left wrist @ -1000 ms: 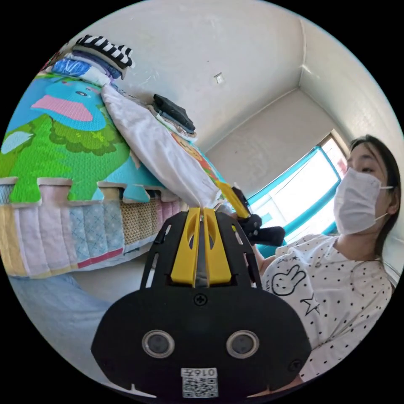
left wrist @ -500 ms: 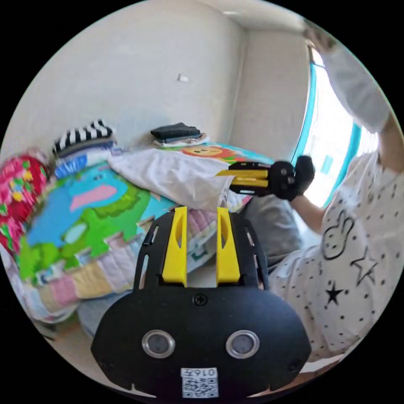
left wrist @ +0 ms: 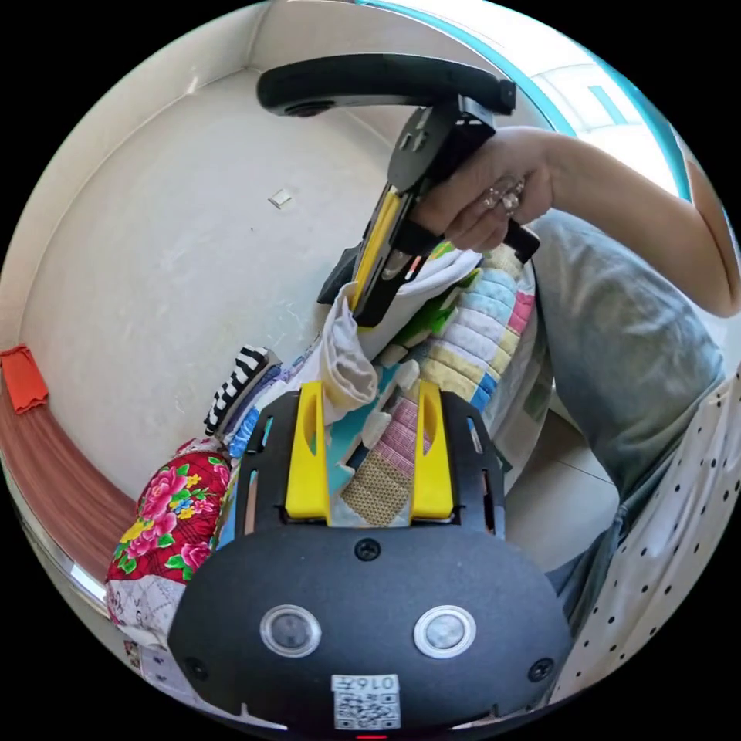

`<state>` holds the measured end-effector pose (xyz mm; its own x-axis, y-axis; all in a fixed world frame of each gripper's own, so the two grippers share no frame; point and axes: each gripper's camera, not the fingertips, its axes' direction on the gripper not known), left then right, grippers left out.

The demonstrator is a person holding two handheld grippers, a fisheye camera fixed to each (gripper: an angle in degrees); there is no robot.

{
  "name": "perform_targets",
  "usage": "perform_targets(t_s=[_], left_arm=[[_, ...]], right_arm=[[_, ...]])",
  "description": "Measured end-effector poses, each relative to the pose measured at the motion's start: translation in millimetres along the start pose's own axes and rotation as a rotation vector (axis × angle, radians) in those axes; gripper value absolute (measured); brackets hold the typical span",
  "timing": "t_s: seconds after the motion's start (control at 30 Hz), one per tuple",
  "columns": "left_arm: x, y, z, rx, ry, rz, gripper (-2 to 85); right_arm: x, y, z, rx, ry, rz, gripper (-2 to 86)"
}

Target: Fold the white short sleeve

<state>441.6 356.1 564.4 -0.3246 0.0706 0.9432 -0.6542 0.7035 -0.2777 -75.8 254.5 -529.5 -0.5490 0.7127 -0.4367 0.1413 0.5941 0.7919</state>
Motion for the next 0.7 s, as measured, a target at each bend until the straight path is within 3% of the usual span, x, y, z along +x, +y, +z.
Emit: perform_targets(t_s=[0.17, 0.37, 0.43, 0.57, 0.7], left_arm=[[8.6, -21.2, -2.1, 0.007, -0.082, 0.020, 13.3], [7.2, -37.8, -1.6, 0.069, -0.134, 0.188, 1.8], [-3.1, -44.4, 1.3, 0.062, -0.080, 0.164, 0.7], [-41.2, -60.6, 13.9, 0.046, 0.098, 0.048, -0.3], [-65.8, -68.9, 29.7, 0.035, 0.171, -0.010, -0.6]], right_arm=[[6.0, -3.6, 5.5, -0.015, 0.018, -0.026, 1.0], [-7.3, 3.7, 14.1, -0.008, 0.065, -0.096, 2.3], [-10.6, 9.2, 14.3, 0.036, 0.090, -0.085, 3.9], [-31.3, 26.6, 24.8, 0.134, 0.143, -0.048, 15.2], [-57.4, 26.0, 50.5, 0.167, 0.363, -0.030, 15.4]])
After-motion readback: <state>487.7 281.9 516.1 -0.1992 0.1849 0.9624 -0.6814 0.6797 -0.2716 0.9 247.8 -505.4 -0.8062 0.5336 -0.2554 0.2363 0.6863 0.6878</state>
